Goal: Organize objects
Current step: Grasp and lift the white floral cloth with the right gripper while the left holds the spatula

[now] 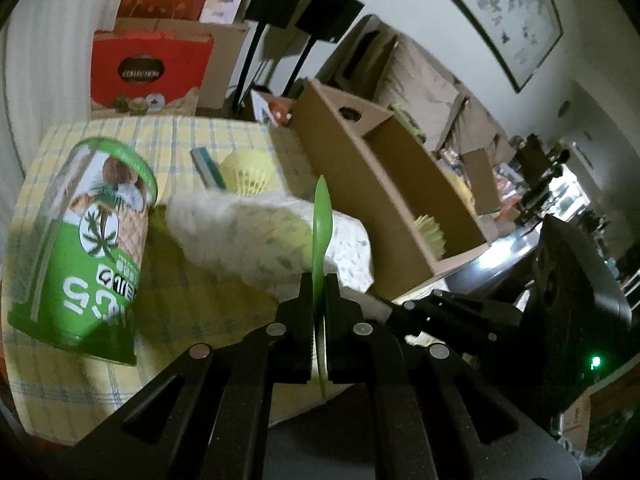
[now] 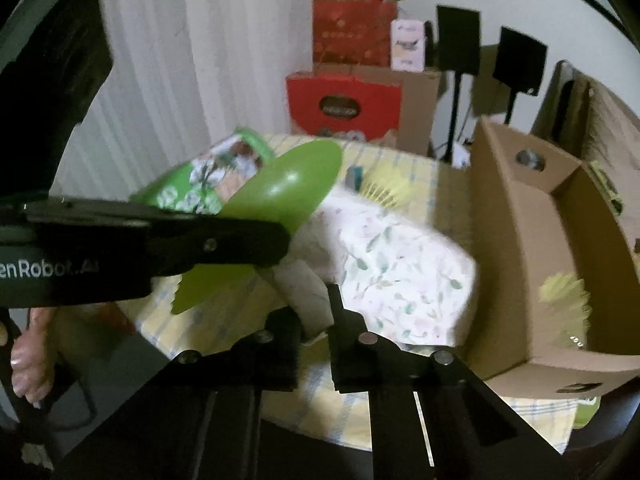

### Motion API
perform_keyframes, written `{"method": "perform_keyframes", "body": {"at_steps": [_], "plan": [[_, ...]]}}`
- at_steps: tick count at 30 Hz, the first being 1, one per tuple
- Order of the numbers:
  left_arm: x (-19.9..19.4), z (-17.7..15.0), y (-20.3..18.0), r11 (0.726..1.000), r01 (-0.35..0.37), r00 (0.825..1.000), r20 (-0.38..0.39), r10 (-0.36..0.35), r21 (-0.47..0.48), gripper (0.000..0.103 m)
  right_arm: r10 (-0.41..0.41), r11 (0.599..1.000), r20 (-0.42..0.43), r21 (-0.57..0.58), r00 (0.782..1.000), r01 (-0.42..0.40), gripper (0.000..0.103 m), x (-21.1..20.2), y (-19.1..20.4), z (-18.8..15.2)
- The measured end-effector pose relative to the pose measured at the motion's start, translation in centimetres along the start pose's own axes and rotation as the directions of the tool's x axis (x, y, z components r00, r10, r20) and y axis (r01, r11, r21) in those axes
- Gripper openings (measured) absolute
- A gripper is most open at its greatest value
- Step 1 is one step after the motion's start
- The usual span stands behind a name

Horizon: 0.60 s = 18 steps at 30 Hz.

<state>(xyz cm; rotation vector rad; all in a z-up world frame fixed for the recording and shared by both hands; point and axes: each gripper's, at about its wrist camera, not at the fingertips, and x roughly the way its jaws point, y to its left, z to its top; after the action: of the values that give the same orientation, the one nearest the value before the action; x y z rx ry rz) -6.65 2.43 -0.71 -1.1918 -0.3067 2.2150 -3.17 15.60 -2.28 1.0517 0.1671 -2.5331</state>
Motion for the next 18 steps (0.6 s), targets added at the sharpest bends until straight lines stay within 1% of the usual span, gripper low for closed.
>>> {"method": "perform_keyframes", "body": {"at_steps": [3, 6, 18], "plan": [[-1.0, 0.6, -0.8, 1.000, 0.008, 1.000, 0.024, -0.008, 0.016, 0.003, -0.060, 0.998, 0.025, 0.016, 0.998, 0.059, 0.008, -1.5, -0.6, 0.7], [-1.8, 1.0, -1.4, 0.999, 0.011, 0.999, 0.042, -0.013, 0.033, 0.003, -0.086, 0.996, 0.057, 0.038, 0.995, 0.084, 0.007, -2.8, -1.6, 1.5], [-3.7, 2.5, -2.6, 0.999, 0.012, 0.996, 0.092, -0.016, 0.044, 0.003, -0.130, 0.991, 0.174, 0.052, 0.976, 0.123, 0.007, -7.9, -3.8, 5.6]]}}
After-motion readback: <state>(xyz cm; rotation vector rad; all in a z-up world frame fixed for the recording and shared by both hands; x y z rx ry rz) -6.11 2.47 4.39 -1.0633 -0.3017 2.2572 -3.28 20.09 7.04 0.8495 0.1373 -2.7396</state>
